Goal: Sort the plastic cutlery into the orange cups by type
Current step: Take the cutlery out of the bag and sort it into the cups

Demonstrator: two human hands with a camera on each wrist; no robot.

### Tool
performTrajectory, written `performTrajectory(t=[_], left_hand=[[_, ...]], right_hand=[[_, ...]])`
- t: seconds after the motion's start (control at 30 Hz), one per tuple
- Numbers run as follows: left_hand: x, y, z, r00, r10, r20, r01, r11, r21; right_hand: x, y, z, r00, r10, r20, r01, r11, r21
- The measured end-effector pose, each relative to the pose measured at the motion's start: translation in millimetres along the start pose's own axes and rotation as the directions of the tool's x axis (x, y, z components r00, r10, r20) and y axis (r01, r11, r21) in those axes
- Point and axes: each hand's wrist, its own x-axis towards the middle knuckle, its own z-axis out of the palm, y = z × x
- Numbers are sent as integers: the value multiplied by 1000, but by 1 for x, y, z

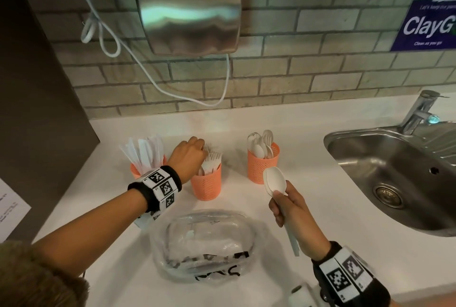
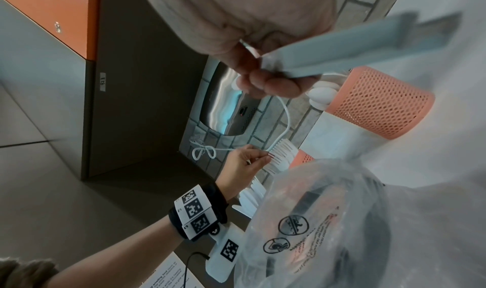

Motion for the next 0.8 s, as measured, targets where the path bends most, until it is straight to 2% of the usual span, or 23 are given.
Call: performTrajectory(t=[0.1, 0.23, 0.3, 0.33, 0.4, 0.5, 0.57, 0.63, 0.7, 0.8], left_hand=[[-3, 0, 0, 1000, -25, -19, 27, 994, 103], [-10, 4, 9, 997, -56, -46, 56, 998, 15], [-13, 10, 13, 1000, 13, 19, -12, 997, -78], [-15, 11, 15, 994, 33, 103, -23, 995, -92], [-18, 10, 18, 975, 21, 222, 13, 988, -154], [-16, 3, 24, 954, 10, 300, 64, 970, -235], [-16, -1, 20, 953, 16, 302, 78, 952, -296], [-17, -4, 7, 966, -10, 258, 118, 905, -409], [-19, -12, -13, 987, -59, 147, 132, 819, -558], [-40, -29, -63, 992, -124, -21, 76, 728, -682]], right_hand=[[0, -2, -1, 999, 37, -19, -36, 997, 61], [2, -3, -2, 998, 51, -32, -48, 995, 90], [3, -4, -2, 999, 45, -26, -42, 995, 93], [4, -4, -1, 999, 41, -23, -38, 995, 97], [5, -5, 1, 999, 30, -20, -28, 994, 102], [7, -4, 2, 1000, 12, -20, -10, 996, 93], [8, -2, 1, 1000, -6, -16, 8, 997, 76], [11, -2, 0, 999, -32, -21, 33, 997, 66], [17, -6, -5, 998, -58, -29, 60, 995, 85], [33, -18, -19, 992, -112, -64, 119, 986, 115]])
